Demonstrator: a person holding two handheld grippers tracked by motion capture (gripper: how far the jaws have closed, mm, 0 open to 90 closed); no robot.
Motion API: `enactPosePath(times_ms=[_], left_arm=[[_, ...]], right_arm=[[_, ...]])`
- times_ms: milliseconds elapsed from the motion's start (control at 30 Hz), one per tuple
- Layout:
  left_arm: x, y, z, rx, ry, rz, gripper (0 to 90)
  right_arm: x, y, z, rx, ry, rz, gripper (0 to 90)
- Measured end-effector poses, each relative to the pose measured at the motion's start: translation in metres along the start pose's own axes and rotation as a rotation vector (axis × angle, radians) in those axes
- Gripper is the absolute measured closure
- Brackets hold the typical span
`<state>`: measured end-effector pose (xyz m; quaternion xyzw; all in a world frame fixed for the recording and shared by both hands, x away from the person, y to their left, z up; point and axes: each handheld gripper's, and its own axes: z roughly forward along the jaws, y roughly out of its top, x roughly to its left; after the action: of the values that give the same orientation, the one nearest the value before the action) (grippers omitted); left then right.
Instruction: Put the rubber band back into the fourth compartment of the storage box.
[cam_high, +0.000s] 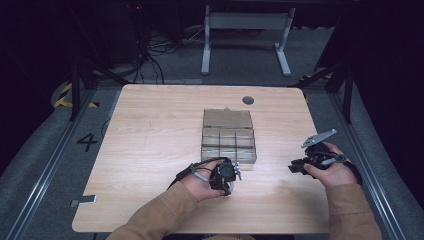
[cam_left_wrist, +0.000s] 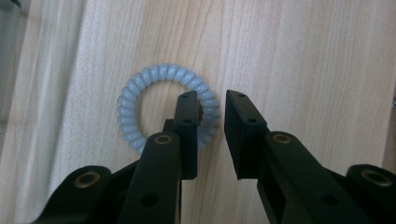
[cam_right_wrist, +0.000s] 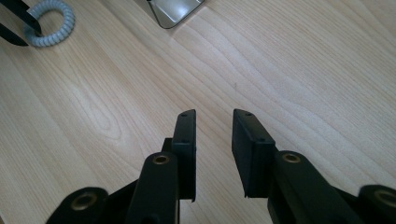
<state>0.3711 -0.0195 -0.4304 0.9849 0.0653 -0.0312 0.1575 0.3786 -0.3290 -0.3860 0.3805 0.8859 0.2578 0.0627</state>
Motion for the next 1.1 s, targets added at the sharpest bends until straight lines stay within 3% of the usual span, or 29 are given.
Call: enactPosePath(times_ms=[633,733,900,1100], left_arm=[[-0.0007,0.0005,0.002,0.023,0.011,0.007,82.0],[-0.0024,0.0015,0.0021,0.029,0.027,0.029,82.3],[-0.0029,0.0017,0.0022,0.031,0.025,0.029,82.3],[-0.0065,0.0032,-0.0008,0.042,0.052,0.033,82.4]], right_arm=[[-0.0002,0.0001,0.0009,0.003,0.003,-0.004,71.8],[-0.0003,0.0001,0.0013,0.004,0.006,-0.005,71.8],[-0.0008,-0.0001,0.0021,0.006,0.007,-0.004,71.8],[-0.0013,-0.0003,0.0024,0.006,0.008,-0.002,71.7]])
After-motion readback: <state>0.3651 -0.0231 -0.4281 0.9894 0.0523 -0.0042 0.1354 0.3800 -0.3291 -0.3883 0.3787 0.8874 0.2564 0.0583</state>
